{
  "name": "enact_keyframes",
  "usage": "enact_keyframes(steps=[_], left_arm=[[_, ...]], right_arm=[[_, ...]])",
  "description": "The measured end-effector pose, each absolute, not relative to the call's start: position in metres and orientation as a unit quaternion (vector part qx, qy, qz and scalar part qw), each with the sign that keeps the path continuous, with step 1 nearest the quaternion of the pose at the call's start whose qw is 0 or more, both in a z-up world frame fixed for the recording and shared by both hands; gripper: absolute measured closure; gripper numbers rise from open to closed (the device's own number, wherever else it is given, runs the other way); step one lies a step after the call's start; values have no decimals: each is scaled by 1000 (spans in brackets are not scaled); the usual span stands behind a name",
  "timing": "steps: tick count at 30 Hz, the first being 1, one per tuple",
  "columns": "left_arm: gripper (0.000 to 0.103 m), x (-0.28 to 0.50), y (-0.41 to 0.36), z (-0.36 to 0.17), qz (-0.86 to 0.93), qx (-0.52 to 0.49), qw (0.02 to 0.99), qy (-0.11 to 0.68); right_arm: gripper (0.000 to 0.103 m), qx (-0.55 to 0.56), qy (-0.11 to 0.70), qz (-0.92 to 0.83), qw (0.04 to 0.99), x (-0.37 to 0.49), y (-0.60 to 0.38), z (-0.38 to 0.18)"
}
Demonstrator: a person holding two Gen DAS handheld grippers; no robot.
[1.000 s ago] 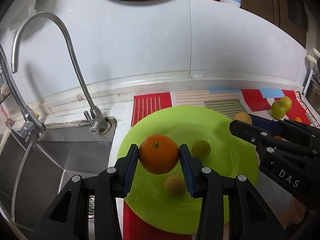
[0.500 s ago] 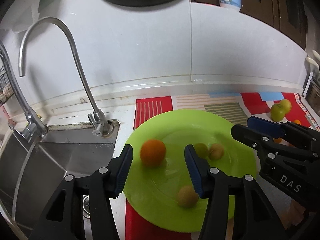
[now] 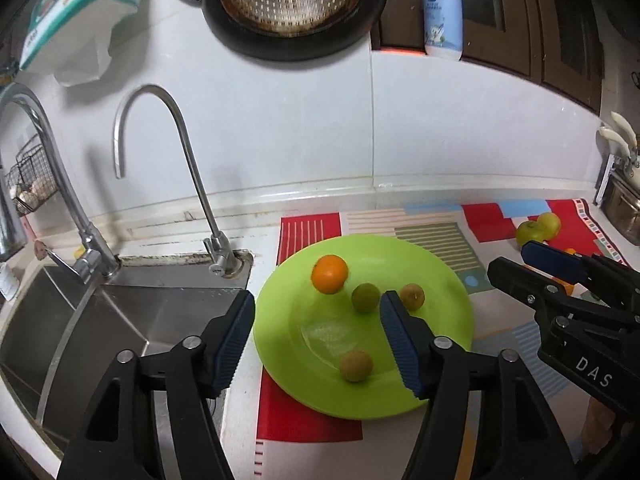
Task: Organize fruits
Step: 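Open both grippers to release the orange and yellow-green fruit onto the plate, then move both open grippers back toward the remaining fruits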
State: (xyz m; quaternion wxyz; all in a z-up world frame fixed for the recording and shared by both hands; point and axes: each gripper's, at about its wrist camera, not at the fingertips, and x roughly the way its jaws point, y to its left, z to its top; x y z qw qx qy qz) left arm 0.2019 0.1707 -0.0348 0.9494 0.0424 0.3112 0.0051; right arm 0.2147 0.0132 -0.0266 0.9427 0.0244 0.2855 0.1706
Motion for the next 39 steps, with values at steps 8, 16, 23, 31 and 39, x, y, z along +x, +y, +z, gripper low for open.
enact_keyframes(steps=[8,16,23,31,39], left_arm=[[29,175,156,-15,-1,44,956,290],[21,151,133,-1,-17,45,961,271],[13,135,108,8,-34,46,967,249],[12,128,79,12,-49,41,968,242],[12,129,48,10,-67,40,967,244]], right_arm=[[47,28,263,156,952,182,-5,-8],[36,35,245,123,961,147,-33,2],[33,29,231,85,969,120,-63,10],[33,28,220,51,974,102,-97,18],[33,27,220,32,975,96,-128,19]])
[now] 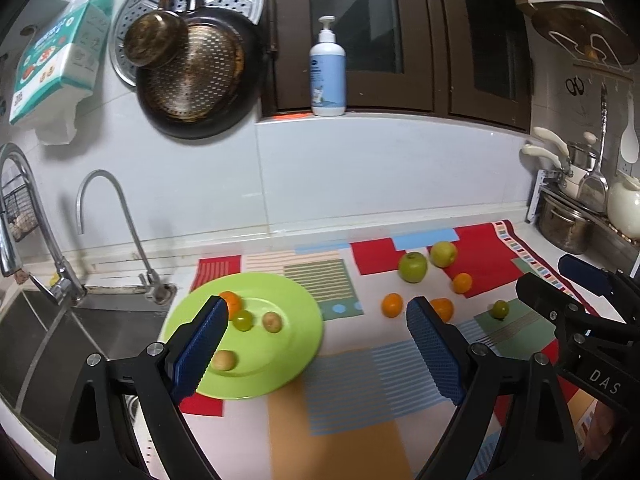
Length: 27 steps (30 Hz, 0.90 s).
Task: Organize fruits
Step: 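Move both open grippers back toward the remaining fruits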
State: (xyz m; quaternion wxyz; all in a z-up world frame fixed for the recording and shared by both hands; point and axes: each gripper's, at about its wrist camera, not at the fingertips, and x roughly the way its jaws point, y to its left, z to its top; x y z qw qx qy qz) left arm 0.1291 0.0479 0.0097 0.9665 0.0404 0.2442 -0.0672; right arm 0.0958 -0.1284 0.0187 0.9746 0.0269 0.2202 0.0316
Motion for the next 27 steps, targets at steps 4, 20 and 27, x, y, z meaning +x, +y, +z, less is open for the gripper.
enact_keyframes(steps=[4,20,27], left_arm=[[12,133,30,7,-78,45,964,248],[12,173,-38,-14,-116,79,951,274],[12,194,-57,-32,-133,89,943,293]], right_arm=[[33,28,222,21,974,95,-147,16],[33,38,251,-12,967,122,-210,-5],[33,42,279,-16,959,141,-228,-26]])
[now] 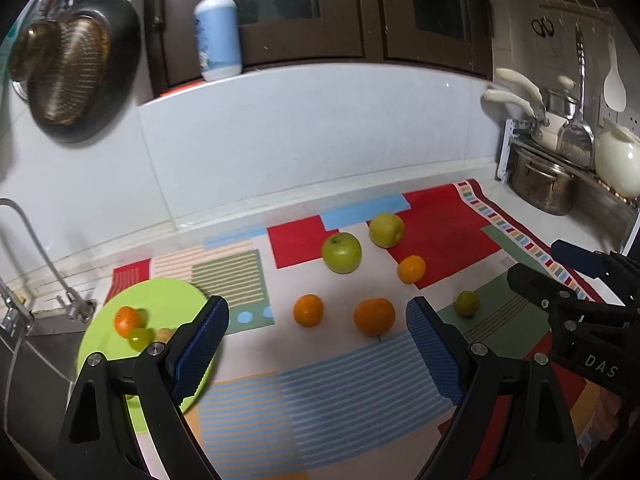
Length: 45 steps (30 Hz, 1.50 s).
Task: Organize fruits
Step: 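Move both open grippers back toward the remaining fruits, then grasp another orange with the left gripper while the right gripper grasps a green fruit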
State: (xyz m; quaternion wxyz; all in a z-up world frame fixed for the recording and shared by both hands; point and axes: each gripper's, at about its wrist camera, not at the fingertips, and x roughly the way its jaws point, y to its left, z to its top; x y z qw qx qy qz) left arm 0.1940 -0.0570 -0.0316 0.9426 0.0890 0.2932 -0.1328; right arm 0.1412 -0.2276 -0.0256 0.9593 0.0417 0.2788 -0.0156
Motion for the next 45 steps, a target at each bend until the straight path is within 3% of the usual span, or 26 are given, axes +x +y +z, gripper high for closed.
enact_keyframes(steps=[11,23,38,40,45], left_arm=[[17,219,-82,-61,-166,104,929,315],[28,251,-103,-102,-197,107,902,370],[62,274,-113,-121,-208,93,883,411],[62,274,-114,-121,-207,95,882,412],[62,271,-112,-118,-209,96,883,408]], right_arm=[[33,53,323,-8,945,167,-242,-63],[52,77,370,10,926,195,-247,-97],[68,87,394,16,915,214,-247,-115],[75,89,397,17,914,214,-248,-116],[75,86,391,18,916,212,-248,-113]])
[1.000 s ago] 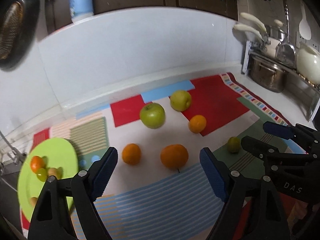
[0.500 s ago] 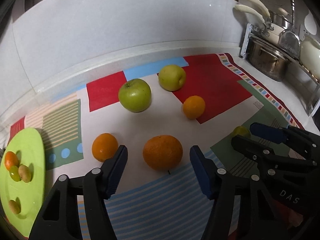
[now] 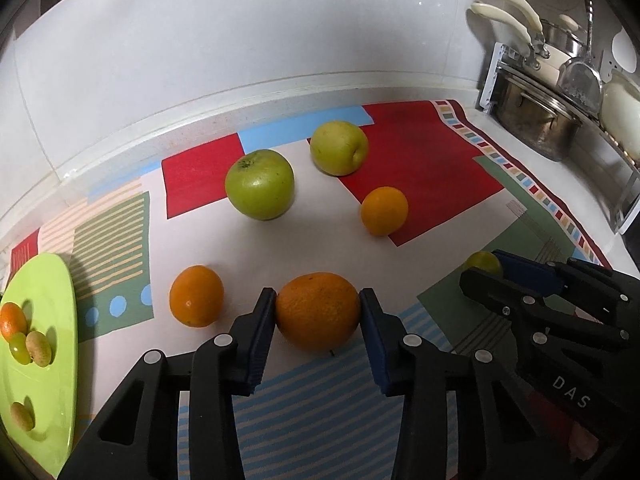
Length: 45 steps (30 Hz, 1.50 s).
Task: Organize fruits
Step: 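Grasp another orange with the left gripper while the right gripper grasps a green fruit, then carry the orange and green fruit over the green plate with both grippers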
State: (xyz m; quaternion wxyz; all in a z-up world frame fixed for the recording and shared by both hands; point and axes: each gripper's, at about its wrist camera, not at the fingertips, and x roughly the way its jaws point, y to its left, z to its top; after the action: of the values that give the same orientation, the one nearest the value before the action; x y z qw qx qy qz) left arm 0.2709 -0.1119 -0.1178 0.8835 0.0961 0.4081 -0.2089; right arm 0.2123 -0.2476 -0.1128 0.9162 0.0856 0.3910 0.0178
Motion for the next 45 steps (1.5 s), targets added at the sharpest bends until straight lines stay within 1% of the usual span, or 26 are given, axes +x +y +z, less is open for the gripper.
enact_keyframes(steps=[12,23,34,45], left_arm=[[62,242,-95,-88,-196,87,900,379],[62,202,-69,-63,-180,72,914,357],[62,170,-25,-46,-150,62,926,342],[62,150,44,-27,-107,54,940,319]], right_arm=[[75,80,363,34,928,193,-233,-84],[75,65,330,50,941,157,-211,-52],[75,61,309,75,946,132,-177,-32],[75,49,287,112,950,124,-116,-13]])
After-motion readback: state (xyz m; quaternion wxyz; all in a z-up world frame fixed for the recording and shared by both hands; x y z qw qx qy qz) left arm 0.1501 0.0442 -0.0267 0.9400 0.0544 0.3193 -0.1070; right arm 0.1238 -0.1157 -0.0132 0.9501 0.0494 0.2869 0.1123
